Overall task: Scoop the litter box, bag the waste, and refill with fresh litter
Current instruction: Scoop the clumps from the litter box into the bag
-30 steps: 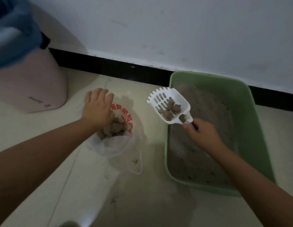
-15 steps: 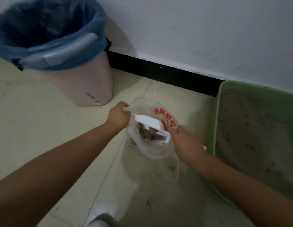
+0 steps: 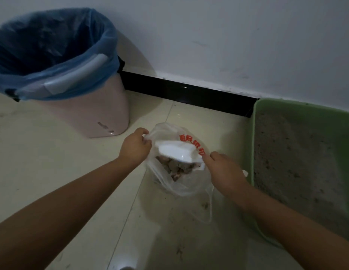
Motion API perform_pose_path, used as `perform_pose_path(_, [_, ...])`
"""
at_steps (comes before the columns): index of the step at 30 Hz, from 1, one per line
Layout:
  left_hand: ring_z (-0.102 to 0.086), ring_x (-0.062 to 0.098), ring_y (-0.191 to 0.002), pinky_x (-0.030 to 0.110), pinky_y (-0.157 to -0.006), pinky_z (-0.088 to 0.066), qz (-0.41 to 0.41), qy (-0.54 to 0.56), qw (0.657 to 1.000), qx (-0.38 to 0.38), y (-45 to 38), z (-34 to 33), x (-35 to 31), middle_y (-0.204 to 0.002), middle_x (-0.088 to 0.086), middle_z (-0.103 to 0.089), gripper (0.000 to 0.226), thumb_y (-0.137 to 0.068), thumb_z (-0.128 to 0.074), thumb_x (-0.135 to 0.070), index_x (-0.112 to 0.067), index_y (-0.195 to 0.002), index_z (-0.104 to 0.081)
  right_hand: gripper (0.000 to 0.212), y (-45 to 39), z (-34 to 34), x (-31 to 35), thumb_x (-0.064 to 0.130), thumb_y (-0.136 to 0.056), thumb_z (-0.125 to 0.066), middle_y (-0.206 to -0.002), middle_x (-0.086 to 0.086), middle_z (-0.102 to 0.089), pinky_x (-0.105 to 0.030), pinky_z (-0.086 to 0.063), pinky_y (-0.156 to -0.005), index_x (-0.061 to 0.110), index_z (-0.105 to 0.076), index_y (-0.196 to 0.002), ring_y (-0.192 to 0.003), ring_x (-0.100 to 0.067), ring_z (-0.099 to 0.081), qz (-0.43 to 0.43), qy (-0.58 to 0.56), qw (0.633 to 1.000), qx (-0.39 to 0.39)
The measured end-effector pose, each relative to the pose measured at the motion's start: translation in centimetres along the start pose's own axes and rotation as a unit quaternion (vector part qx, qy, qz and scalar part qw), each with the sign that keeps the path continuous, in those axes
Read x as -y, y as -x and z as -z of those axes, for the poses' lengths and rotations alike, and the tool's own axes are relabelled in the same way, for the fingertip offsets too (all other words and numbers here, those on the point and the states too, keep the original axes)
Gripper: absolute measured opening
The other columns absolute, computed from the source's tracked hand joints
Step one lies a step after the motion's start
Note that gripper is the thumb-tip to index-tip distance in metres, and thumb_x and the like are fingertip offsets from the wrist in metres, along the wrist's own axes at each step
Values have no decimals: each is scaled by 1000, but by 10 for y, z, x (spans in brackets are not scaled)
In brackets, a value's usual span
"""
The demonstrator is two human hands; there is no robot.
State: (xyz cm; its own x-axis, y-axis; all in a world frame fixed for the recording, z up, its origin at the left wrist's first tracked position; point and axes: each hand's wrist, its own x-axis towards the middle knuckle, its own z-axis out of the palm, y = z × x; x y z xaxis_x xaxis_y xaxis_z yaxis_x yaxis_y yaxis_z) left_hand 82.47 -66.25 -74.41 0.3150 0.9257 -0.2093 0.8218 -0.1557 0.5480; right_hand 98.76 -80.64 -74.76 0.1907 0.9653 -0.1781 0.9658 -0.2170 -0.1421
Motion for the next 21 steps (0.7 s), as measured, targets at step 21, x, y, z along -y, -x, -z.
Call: perform_pose_path(21, [-71, 25, -85, 39, -74, -56, -629, -234, 725, 158, 58, -141, -148, -85, 7, -72, 28, -68, -51, -30, -14, -72, -74, 41, 178, 12, -107, 13, -97, -32, -135, -11, -36, -36, -39, -98, 11, -30, -138, -123, -27, -39, -437, 54, 874, 207])
